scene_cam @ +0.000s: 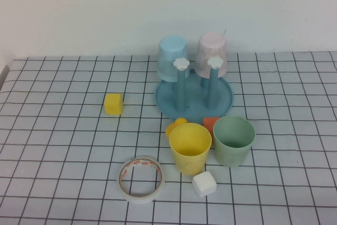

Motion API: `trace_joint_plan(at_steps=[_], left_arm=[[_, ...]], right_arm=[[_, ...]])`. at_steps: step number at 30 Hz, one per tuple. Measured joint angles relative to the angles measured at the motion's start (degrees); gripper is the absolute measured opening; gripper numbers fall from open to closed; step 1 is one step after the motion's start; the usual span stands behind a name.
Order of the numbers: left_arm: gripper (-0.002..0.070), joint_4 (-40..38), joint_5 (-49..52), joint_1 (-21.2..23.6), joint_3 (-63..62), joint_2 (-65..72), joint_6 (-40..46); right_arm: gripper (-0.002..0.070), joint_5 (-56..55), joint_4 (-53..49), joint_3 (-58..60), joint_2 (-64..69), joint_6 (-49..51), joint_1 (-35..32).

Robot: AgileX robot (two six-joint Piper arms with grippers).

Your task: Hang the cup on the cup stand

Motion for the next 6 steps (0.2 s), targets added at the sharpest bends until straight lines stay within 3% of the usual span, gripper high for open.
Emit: trace_joint_plan(at_steps=[6], left_arm=[[-0.0001,0.0,0.0,0.0,0.0,0.0,0.0]], right_arm=[[-0.0001,0.1,0.0,0.0,0.0,0.2,0.0]])
